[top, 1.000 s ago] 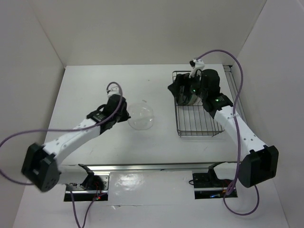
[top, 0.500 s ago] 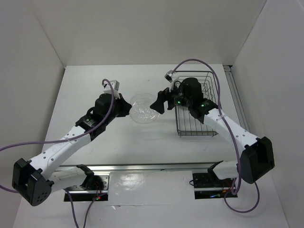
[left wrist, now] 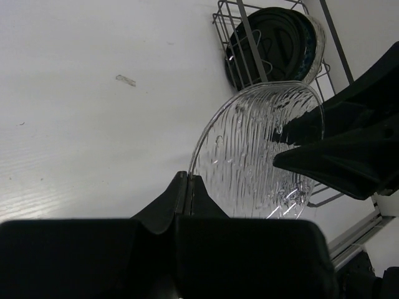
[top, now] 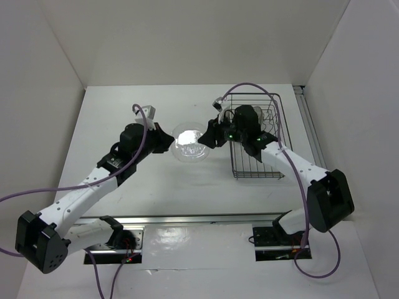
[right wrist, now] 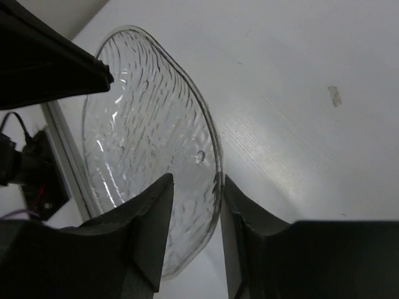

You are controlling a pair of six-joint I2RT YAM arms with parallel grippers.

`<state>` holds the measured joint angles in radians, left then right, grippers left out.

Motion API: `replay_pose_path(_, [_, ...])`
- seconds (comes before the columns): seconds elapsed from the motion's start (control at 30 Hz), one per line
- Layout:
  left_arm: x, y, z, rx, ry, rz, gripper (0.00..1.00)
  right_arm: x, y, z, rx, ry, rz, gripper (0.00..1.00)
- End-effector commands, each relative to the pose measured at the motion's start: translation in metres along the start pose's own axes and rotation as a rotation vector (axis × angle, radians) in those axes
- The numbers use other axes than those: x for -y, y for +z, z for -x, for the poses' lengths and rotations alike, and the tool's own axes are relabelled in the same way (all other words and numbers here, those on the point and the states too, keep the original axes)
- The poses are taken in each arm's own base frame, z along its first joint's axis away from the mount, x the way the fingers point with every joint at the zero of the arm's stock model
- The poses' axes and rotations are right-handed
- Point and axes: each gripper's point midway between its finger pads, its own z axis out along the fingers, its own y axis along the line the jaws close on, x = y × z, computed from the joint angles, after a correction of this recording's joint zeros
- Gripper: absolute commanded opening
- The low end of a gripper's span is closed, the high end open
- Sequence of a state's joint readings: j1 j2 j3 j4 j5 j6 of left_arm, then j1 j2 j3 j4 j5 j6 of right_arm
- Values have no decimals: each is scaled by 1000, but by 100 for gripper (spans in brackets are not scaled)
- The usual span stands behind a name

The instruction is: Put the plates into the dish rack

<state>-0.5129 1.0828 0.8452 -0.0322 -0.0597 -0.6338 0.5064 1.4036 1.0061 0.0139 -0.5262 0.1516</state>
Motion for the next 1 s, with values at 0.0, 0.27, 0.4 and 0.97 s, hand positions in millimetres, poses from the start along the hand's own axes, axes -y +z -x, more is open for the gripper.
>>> replay_pose_path(0.0, [18, -1, 16, 61, -20, -102, 0, -19, 7, 12, 55, -1, 113, 40])
replay_pose_path(0.27, [-12, 13, 14, -12, -42, 108, 41, 37, -35, 60, 154, 12, -341, 0])
replay_pose_path(0.4, [-22, 15, 4, -52, -47, 156, 83, 96, -120, 110, 301, 21, -767, 0])
replay_pose_path(0.97, [-15, 24, -20, -113, -44, 99, 84, 226, -256, 78, 292, 146, -1429, 0])
